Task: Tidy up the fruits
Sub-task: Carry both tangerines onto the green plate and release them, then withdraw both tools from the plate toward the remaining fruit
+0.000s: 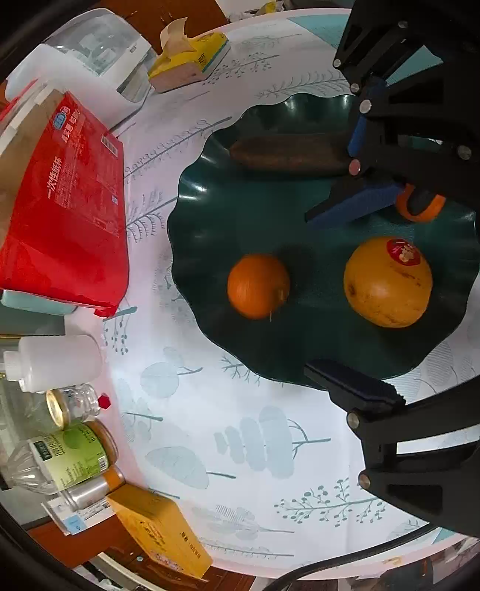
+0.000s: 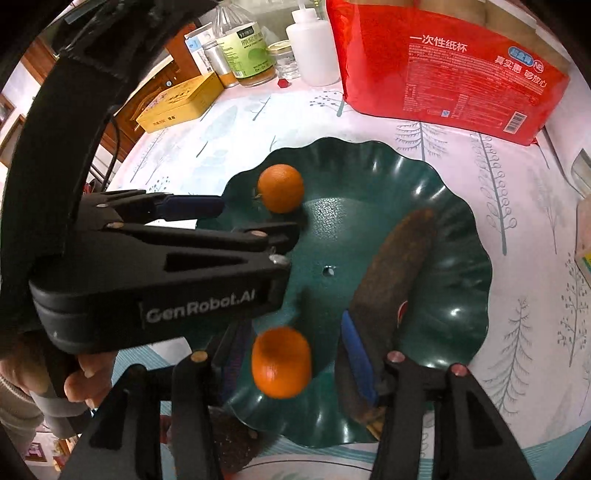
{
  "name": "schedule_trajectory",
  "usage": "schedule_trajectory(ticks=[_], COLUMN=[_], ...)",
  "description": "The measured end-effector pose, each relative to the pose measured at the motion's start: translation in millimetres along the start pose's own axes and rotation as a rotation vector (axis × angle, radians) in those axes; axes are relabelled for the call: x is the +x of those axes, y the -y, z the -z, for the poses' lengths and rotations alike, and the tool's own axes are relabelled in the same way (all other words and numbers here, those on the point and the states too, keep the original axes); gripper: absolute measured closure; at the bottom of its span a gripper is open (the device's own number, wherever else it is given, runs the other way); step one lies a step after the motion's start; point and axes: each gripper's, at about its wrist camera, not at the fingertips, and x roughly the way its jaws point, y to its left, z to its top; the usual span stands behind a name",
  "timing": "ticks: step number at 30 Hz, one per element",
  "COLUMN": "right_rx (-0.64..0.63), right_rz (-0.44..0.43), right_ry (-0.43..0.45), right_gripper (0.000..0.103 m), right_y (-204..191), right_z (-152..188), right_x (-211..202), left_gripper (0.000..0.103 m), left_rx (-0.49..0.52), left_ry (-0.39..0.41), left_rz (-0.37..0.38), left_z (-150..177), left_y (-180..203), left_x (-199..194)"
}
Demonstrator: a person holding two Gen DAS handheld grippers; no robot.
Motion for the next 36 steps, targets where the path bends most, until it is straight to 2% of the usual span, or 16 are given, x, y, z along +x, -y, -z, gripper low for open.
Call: schedule_trajectory(ticks=[18, 27, 36], right_rx=[0.028, 0.061, 0.082], right_rz=[0.019, 0.061, 0.057], right_ry=[0.046, 0.099, 0.191], right_gripper=[0.051, 0.051, 0.051], right_y=[-0.3, 4.6, 1.1], right_z=[19.8, 30.8, 39.9], right_x=[-30.9, -68.5, -124.2], left_gripper=[0.029, 0.028, 0.027], left_rx=[0.014, 0.005, -0.019], left_ry=[0.048, 0.118, 0.187], left_rz=[-0.033, -0.053, -0.051], left_z=[35.9, 51.2, 70.9], left_y=[8.2, 11.0, 21.0], left_x=[-48.9, -104.1, -157.2])
